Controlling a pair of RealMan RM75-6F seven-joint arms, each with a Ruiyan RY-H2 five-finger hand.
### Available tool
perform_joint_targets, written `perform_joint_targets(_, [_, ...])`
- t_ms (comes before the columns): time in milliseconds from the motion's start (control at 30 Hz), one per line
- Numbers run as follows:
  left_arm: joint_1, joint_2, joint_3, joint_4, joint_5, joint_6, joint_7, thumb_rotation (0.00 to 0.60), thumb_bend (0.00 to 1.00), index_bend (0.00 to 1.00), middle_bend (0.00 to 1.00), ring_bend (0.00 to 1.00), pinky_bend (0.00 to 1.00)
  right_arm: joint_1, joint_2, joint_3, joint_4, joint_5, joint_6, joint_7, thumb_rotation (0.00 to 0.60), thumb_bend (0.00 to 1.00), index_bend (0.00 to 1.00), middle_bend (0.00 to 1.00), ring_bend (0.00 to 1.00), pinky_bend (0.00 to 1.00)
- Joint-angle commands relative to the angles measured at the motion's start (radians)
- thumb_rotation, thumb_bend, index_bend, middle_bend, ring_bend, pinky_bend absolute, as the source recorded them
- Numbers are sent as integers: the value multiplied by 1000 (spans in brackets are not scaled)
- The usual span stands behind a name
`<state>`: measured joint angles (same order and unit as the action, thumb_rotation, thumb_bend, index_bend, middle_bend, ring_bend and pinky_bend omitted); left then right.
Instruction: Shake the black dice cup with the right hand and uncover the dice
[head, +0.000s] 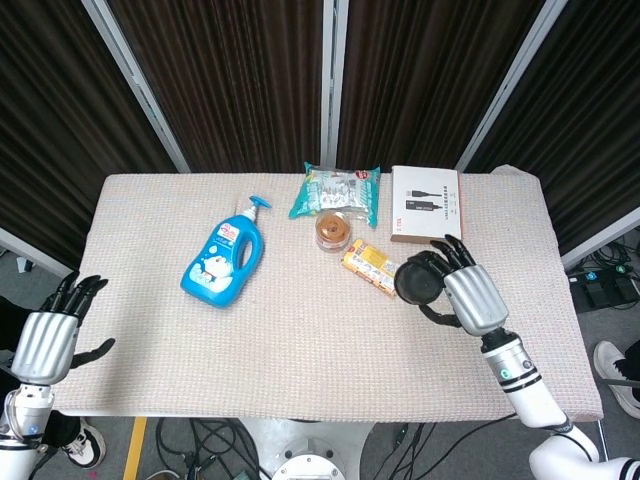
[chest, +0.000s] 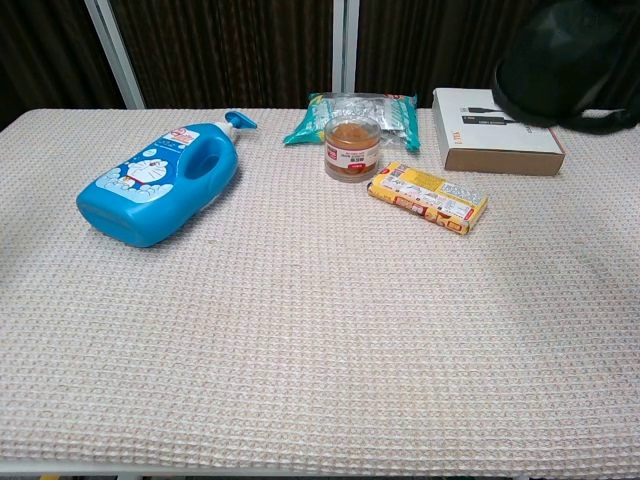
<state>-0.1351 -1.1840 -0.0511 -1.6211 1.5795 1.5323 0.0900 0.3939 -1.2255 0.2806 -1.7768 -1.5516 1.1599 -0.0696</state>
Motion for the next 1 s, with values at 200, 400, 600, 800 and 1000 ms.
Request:
perform_joint_targets(200, [-2,-1,1,-2,0,-5,-5,600,133,160,135,62,304,-74,-22,12,102,-111,455,-112,600,180,406,463,110,0])
perform_joint_targets(400, [-6,3,5,-12,3,-14,-18,600,133,174,135,62,304,-32,22,-29,43,222,116,-349,600,212,406,473,110,0])
perform_joint_targets(600, [-4,8,7,-11,-1,-14,-26,600,133,174,136,62,304,40,81,-41,-41,523,-75,-536,600,226,406,474,110,0])
perform_joint_targets(800, [-3,5,7,-4,-2,-14,-31,600,132,174,135,62,304,67,71,-57,-68,589,-76,-552,600,226,406,474,110,0])
perform_joint_targets(1000, [-3,4,6,1,-4,-14,-30,600,133,174,136,62,304,37,28,-32,-18,392,7,-284,600,225,406,475,110,0])
